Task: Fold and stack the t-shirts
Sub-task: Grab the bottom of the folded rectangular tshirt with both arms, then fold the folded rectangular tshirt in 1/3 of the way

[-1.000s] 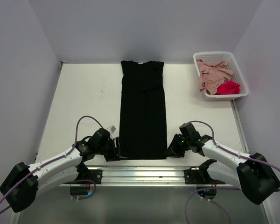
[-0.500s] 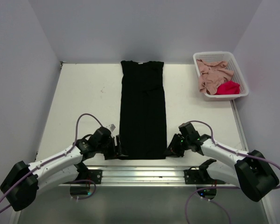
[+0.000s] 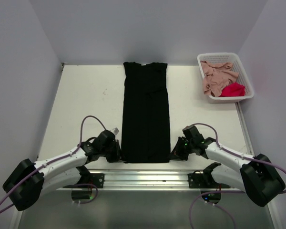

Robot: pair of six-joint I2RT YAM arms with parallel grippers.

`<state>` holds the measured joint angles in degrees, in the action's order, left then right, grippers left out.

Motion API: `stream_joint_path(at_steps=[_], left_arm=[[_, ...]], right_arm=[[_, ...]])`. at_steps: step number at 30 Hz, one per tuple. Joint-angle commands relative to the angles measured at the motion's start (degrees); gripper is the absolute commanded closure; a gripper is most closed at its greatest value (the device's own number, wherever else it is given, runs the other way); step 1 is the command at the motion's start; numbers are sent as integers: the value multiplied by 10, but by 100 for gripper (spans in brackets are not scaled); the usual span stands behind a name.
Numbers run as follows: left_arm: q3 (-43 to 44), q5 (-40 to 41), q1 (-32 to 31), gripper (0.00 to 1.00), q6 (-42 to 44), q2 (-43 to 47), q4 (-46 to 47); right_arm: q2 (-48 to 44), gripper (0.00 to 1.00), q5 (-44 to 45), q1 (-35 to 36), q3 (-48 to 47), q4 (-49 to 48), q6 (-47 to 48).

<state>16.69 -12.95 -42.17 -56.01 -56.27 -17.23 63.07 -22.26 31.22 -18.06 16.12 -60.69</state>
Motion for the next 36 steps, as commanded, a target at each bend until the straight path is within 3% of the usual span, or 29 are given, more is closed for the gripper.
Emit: stream_joint_path(at_steps=[1, 15, 20, 28, 36], left_arm=[[-10, 45, -4, 100, 24, 15, -56], [63, 76, -7, 100, 44, 71, -69], [100, 88, -7, 100, 73, 43, -50], [167, 189, -6, 100, 145, 1, -55], [200, 253, 8, 100, 201, -52, -8]], right_arm=[[-21, 100, 10, 3, -21, 29, 16], [-36, 100, -2, 3, -91, 48, 80], [-14, 100, 5, 3, -121, 50, 99], [7, 100, 58, 2, -194, 83, 151], [88, 100, 99, -15, -265, 77, 196]])
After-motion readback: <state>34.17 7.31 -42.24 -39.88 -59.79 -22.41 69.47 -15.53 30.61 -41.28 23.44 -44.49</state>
